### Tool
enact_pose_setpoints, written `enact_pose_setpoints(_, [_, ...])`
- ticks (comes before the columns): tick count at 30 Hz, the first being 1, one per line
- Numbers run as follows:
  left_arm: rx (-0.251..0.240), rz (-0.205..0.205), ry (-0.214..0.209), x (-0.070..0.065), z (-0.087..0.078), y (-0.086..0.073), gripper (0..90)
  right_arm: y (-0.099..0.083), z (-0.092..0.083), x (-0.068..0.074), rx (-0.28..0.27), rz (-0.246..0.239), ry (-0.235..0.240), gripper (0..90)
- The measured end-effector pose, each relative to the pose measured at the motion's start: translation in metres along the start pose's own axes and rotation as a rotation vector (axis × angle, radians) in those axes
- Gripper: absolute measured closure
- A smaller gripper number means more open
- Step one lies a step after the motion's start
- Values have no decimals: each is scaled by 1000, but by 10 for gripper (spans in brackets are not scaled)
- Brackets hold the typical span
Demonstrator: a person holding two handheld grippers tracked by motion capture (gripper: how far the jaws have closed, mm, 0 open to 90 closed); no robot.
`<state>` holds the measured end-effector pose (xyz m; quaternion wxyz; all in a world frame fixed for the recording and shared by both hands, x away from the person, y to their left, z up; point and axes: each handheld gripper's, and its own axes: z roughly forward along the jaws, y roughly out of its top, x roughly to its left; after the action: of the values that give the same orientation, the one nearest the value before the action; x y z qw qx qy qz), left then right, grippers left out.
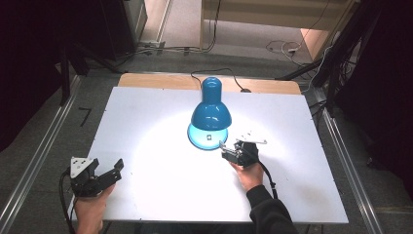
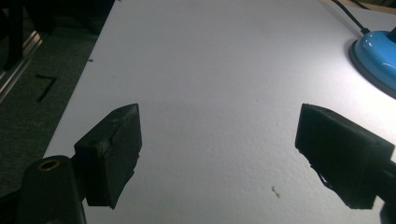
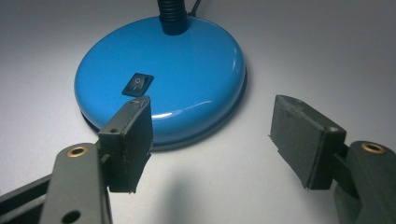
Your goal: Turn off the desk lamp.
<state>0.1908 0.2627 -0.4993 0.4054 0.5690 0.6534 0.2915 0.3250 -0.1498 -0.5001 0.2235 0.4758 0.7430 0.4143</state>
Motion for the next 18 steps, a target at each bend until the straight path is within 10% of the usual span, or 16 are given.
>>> enact_pose_setpoints(18, [13,14,-5,-1,1,-1,164,4,22,21,-20,-2,38,880])
